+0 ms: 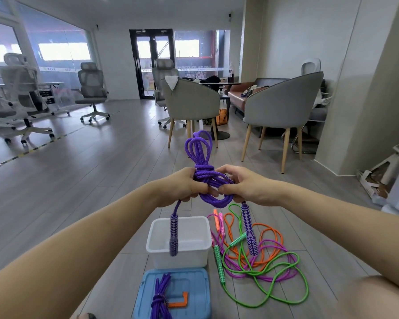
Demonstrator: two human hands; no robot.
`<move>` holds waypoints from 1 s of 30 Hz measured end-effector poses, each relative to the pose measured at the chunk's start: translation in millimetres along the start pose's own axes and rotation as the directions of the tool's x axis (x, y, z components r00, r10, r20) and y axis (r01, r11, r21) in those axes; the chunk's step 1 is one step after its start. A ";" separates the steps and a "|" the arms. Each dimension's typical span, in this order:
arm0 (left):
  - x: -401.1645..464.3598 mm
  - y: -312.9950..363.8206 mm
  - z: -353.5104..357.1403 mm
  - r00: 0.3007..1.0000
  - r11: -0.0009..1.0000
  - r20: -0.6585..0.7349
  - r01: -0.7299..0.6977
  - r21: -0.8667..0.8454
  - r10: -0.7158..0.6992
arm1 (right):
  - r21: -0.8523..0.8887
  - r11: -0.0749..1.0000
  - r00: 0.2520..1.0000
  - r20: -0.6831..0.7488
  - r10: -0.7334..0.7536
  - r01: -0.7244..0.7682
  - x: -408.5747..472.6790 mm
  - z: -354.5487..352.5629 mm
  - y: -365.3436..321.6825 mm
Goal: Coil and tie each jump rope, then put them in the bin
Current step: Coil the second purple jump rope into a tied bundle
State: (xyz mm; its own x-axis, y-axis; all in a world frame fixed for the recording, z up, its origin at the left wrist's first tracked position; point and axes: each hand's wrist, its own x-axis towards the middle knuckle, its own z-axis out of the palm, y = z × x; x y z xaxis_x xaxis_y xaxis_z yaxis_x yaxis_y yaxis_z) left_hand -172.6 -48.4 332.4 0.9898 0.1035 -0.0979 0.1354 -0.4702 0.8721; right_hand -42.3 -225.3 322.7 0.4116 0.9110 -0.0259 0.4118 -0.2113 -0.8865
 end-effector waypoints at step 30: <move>-1.5 10.2 11.7 0.997 0.847 -0.065 0.007 -0.531 -0.049 | -0.251 0.953 0.920 -0.306 -0.246 0.171 -3.4 -1.8 9.1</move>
State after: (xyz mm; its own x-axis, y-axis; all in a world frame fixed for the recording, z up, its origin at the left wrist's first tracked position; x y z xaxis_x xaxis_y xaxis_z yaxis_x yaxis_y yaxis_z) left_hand -172.2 -63.5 335.9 0.9770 0.1834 -0.1091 0.0981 0.0678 0.9929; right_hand -38.4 -230.9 315.5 0.5260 0.7814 0.3358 0.6671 -0.1341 -0.7328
